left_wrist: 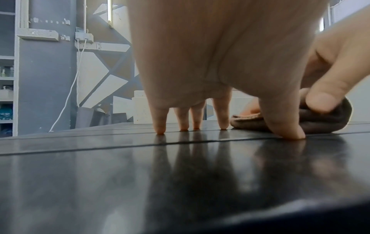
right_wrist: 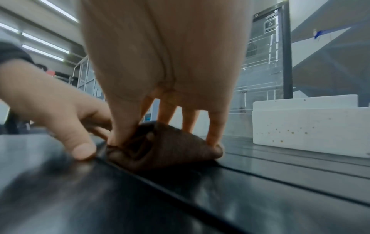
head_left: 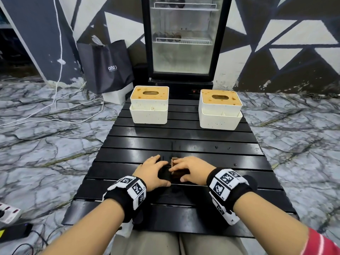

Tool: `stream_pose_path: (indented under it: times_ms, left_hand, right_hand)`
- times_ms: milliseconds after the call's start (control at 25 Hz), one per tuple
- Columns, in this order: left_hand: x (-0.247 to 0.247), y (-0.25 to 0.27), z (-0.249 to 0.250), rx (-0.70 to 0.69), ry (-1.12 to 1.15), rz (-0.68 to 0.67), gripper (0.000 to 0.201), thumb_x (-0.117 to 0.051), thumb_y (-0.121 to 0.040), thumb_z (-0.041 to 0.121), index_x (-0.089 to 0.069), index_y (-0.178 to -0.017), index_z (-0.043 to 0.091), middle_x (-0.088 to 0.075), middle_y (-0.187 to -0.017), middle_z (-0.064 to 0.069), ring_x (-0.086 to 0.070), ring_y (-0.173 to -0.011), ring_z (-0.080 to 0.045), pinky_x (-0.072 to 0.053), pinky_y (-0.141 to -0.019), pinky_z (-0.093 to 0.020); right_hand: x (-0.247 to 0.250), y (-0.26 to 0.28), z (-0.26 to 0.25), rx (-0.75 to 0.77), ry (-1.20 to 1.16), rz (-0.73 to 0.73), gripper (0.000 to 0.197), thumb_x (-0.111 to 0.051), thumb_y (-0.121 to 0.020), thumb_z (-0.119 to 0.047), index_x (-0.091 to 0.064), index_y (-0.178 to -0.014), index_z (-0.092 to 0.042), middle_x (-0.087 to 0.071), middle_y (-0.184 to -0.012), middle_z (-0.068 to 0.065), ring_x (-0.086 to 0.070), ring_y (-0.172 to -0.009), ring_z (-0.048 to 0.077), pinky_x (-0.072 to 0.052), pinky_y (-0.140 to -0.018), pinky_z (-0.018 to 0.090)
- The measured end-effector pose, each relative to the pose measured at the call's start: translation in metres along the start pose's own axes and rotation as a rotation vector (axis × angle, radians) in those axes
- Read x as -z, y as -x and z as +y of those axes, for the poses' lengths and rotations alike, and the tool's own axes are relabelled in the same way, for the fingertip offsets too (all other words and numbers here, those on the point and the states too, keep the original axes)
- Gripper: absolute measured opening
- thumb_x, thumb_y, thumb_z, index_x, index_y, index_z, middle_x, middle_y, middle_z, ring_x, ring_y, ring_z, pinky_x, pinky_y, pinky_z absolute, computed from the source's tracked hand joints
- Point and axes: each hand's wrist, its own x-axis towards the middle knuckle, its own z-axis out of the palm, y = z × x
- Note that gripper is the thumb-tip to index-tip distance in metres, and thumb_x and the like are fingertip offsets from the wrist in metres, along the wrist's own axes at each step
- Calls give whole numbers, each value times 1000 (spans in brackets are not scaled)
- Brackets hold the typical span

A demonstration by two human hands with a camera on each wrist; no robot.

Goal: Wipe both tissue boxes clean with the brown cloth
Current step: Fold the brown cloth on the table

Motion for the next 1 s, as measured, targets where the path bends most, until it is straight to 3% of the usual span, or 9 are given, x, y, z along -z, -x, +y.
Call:
stream_pose_path:
  times_ms: [160,360,760,1000]
  left_hand:
    - [-1,0,0,-1,9,2,79,-66,-79,51,-27,-145,32,-8,-159,0,-7,-146,-17,-16,-118,-39]
    - [-2,-1,-1,4,26,4,79,-67,-78,50,-28,-145,32,-9,-159,-1,-7,-146,-18,-17,-118,-40]
    - [-3,1,10,41,-52,8,78,-61,-81,52,-26,-146,28,-10,-158,-3,-10,-146,-19,-17,-117,-40]
    - [-18,4,62,-74,-107,9,74,-58,-83,52,-27,-146,28,-11,-158,-3,-12,-146,-19,-17,-117,-40]
  right_hand:
    - [-12,5,0,-123,94,63,47,-56,-87,-34,-40,-130,-45,-32,-143,-14,-28,-125,22,-39,-98,49]
    - [-18,10,-11,-195,201,104,50,-46,-91,-42,-29,-137,-39,-28,-141,-9,-27,-121,30,-45,-93,45]
    - [-21,33,-10,-223,192,113,45,-46,-91,-40,-34,-134,-36,-29,-141,-8,-26,-123,29,-44,-92,44]
    - [-23,72,14,-267,175,139,44,-45,-92,-41,-34,-134,-38,-29,-141,-10,-26,-125,28,-43,-92,43]
